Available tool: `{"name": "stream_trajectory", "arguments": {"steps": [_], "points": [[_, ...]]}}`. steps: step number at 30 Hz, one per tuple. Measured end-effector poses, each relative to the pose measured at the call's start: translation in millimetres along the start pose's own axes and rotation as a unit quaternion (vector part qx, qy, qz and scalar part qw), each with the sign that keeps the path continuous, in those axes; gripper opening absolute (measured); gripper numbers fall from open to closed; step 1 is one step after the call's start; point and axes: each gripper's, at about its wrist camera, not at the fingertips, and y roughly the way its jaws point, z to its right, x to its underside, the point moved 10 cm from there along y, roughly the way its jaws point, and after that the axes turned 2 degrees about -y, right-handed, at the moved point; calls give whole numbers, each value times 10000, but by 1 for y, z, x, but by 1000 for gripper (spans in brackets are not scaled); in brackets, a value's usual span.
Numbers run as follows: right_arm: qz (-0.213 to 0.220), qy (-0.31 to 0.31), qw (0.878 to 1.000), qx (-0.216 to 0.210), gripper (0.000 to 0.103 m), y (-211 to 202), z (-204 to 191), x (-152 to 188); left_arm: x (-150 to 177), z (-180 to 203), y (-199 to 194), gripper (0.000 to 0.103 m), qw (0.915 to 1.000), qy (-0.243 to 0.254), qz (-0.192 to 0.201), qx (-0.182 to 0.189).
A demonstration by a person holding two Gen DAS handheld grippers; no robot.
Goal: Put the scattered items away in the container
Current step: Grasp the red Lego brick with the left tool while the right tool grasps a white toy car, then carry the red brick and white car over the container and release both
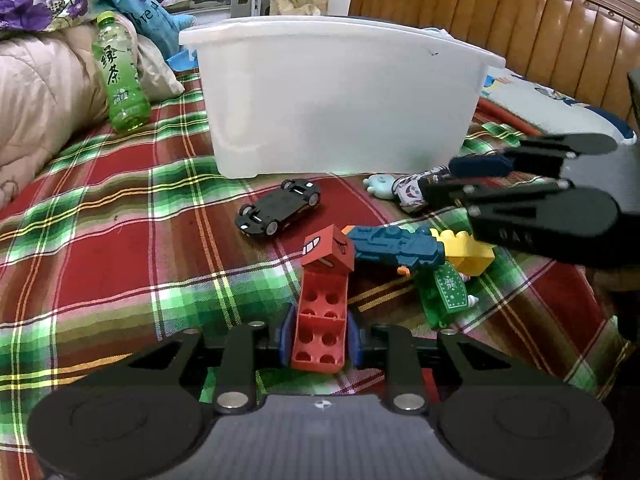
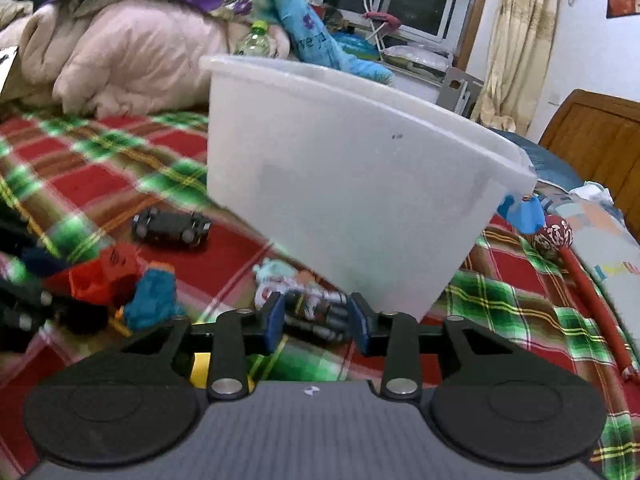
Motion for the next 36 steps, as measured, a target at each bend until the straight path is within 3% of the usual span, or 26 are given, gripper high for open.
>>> {"name": "stream_trajectory", "arguments": {"steps": [2,4,9,12,14,16,19,22,27,29,30,31,33,34,36], "points": [[-3,66,9999,-121,58,7,1,-4,0,0,0,30,10000,1,-5,11],[-73,122,9995,-283,67,14,2,-5,0,0,0,30,10000,-16,-10,28],[-215,561,9968,-525,65,15,6,3,0,-1,-1,30,10000,-26,-7,36],[-285,587,9972,-377,61,7,3,8,0,-1,-1,30,10000,-35,-9,42],[-453,757,9959,-212,50,1,4,14,0,0,-1,30,10000,-38,-11,50],[-603,1029,9928,-134,47,-3,6,23,0,0,-2,30,10000,-33,-9,54],[-575,1578,9854,-272,43,-6,11,32,0,2,-2,30,10000,-20,-10,58],[-559,1894,9791,-478,31,-4,17,29,0,4,-4,30,10000,-38,-16,75],[-562,3135,9430,-969,20,-12,26,28,0,7,-6,30,10000,-5,-12,89],[-501,3268,9380,-1046,20,-17,24,27,0,7,-7,30,10000,4,-8,93],[-468,3126,9437,-975,20,-19,22,25,0,7,-7,30,10000,2,-6,96],[-451,2760,9572,-744,23,-22,21,22,1,7,-8,30,10000,1,-8,98],[-420,1823,9823,-71,42,-26,17,17,0,7,-8,30,10000,-6,-4,96],[-393,1434,9888,101,46,-27,14,14,0,7,-9,30,10000,-4,3,96],[-294,824,9961,69,43,-28,0,7,0,8,-10,31,10000,16,14,92]]}}
